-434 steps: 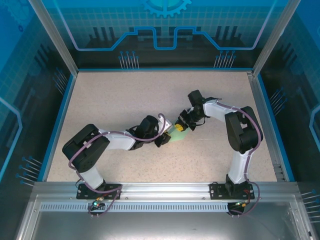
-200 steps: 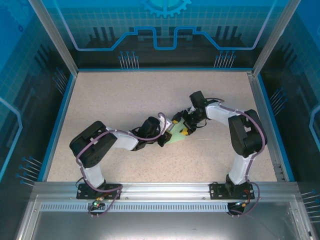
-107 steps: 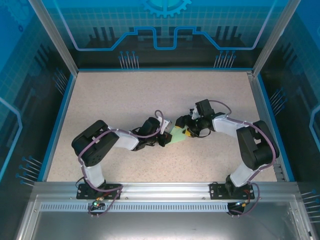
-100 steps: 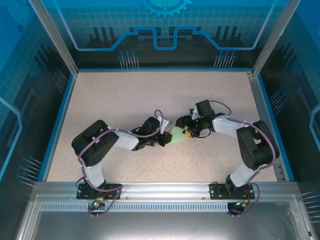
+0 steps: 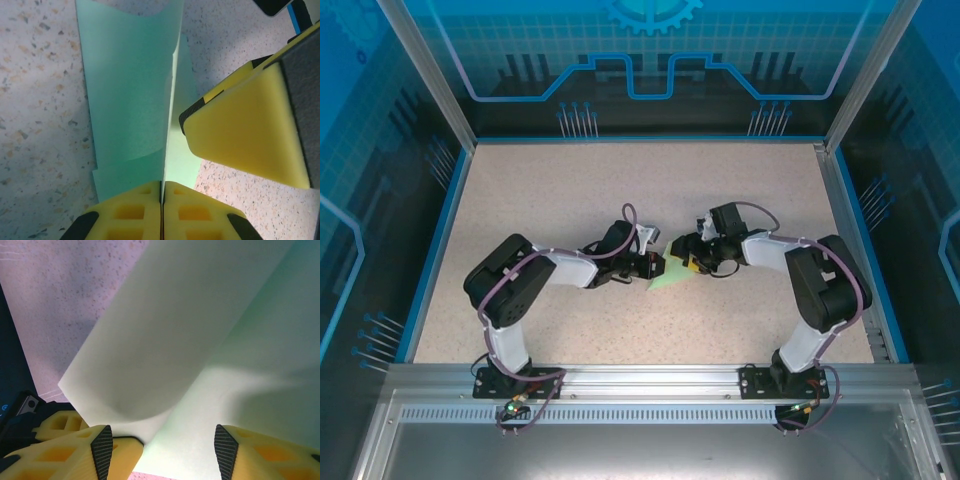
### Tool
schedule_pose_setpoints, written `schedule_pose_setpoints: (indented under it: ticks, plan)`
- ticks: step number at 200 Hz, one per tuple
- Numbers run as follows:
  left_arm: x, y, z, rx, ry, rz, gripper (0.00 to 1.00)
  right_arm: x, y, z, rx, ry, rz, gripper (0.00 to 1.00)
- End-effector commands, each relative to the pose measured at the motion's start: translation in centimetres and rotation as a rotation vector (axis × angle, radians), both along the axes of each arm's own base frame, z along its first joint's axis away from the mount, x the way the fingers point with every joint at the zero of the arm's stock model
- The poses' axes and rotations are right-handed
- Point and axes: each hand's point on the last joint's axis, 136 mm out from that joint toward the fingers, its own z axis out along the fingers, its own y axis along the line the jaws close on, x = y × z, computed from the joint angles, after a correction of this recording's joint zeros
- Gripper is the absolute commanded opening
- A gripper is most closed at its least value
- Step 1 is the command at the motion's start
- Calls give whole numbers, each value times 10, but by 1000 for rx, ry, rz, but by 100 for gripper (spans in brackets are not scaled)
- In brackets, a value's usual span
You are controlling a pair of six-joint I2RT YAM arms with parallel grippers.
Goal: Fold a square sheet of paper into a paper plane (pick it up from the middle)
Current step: Fourth fold the wing at the center of the table.
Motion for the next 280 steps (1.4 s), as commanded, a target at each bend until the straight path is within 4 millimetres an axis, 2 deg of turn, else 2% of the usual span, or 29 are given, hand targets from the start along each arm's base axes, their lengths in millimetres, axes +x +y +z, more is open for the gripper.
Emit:
schedule_pose_setpoints:
  ticks: [1, 53, 118, 123, 152, 213, 280]
  plan:
    - [-5, -5, -6, -29, 87, -20, 7, 5, 5, 3, 15, -20, 28, 59]
    - [-5, -8, -11, -42, 121, -29, 7, 7, 5, 0, 7, -17, 27, 58]
    - [-2, -4, -15, -69, 186, 3, 8, 2, 5, -15, -25, 23, 37, 56]
    - [-1, -4, -16, -70, 191, 5, 8, 11, 9, -6, -16, -2, 38, 56]
    - [0, -3, -18, -73, 210, 15, 8, 11, 9, -8, -34, 6, 41, 55]
    - [2, 0, -23, -59, 243, 44, 8, 7, 3, -22, -114, 58, 27, 49]
    - [5, 3, -27, -68, 261, 77, 9, 3, -3, -36, -195, 107, 7, 48]
